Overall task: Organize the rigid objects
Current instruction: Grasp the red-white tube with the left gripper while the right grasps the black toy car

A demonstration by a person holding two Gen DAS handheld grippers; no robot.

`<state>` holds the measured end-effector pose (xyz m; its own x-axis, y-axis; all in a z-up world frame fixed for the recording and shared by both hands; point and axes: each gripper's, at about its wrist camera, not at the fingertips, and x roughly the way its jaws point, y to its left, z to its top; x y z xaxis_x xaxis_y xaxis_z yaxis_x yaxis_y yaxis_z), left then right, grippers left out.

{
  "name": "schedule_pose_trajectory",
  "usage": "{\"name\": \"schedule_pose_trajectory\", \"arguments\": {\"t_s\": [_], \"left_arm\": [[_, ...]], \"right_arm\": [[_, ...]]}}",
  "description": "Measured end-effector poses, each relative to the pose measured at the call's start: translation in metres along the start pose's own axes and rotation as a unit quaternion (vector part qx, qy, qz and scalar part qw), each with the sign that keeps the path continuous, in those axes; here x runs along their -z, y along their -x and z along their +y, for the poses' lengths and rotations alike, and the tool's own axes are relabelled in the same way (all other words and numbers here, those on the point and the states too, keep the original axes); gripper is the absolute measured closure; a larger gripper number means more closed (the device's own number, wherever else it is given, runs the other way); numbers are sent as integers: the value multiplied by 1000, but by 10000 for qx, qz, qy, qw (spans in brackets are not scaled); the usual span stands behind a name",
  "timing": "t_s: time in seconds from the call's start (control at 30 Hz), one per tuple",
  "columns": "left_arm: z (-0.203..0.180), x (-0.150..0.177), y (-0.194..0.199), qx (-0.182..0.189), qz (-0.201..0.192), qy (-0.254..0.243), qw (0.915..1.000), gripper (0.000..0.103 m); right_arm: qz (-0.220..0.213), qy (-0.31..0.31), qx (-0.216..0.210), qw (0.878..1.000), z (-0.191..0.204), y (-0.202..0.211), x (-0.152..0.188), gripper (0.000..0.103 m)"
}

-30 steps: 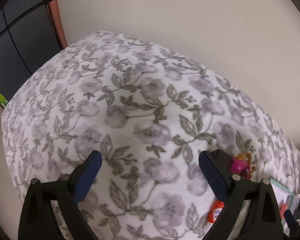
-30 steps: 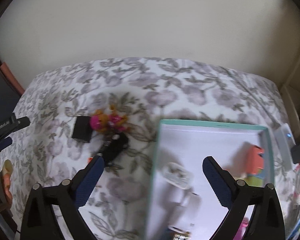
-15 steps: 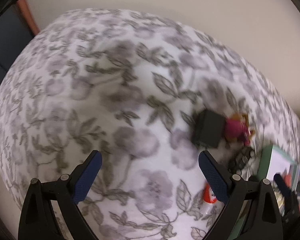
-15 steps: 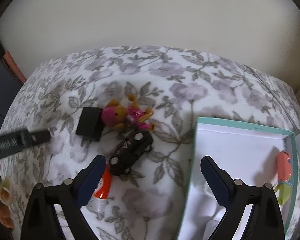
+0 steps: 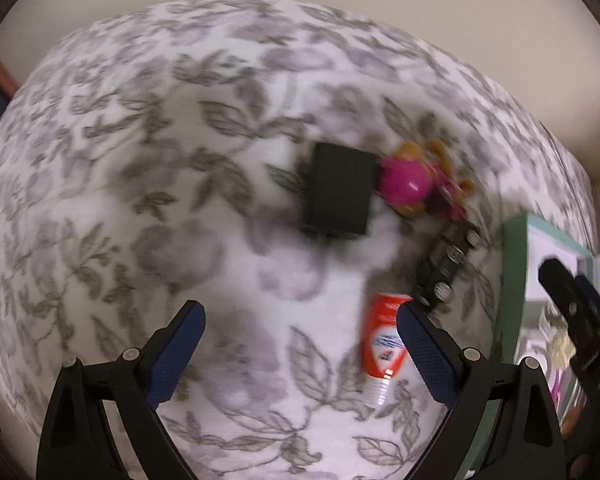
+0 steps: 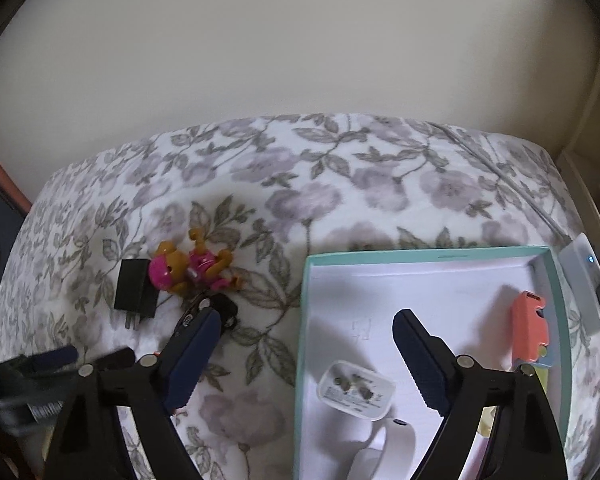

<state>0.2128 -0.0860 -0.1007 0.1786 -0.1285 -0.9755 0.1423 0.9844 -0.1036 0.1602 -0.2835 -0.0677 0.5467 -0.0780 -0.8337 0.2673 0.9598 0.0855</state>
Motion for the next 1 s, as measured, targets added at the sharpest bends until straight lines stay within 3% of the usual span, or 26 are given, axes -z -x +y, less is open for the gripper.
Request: {"name": "schedule_pose_trajectory", "arguments": {"t_s": [0.07, 0.13, 0.23, 0.47, 0.53, 0.6, 0.8, 1.0], "left_arm": [[-8, 2, -3, 27, 57, -138, 9999, 10], [-18, 5, -6, 10, 104, -343, 9994, 21], [-28, 9, -10, 58, 181, -517, 9985, 30], [-44, 16, -11, 219, 243, -705, 9970, 53], [-49, 19, -12, 313, 299, -703, 9966, 68], [-52, 20, -13, 351, 314, -717, 9963, 73], [-57, 19, -12, 250, 237, -640, 9974, 75], [-33, 13, -10, 36, 122, -321, 9994, 75]], "right_arm": [[0, -36, -10, 10000, -1, 0, 0, 13], [6, -45, -32, 10000, -1, 0, 0, 13], [3, -25, -31, 10000, 1, -1, 0, 13], [16, 23, -51, 10000, 6, -5, 0, 13], [21, 39, -77, 10000, 9, -6, 0, 13], [21, 65, -103, 9999, 11, -7, 0, 14], [64, 84, -215, 9997, 16, -12, 2, 17], [87, 161, -295, 9994, 23, -15, 3, 18]]}}
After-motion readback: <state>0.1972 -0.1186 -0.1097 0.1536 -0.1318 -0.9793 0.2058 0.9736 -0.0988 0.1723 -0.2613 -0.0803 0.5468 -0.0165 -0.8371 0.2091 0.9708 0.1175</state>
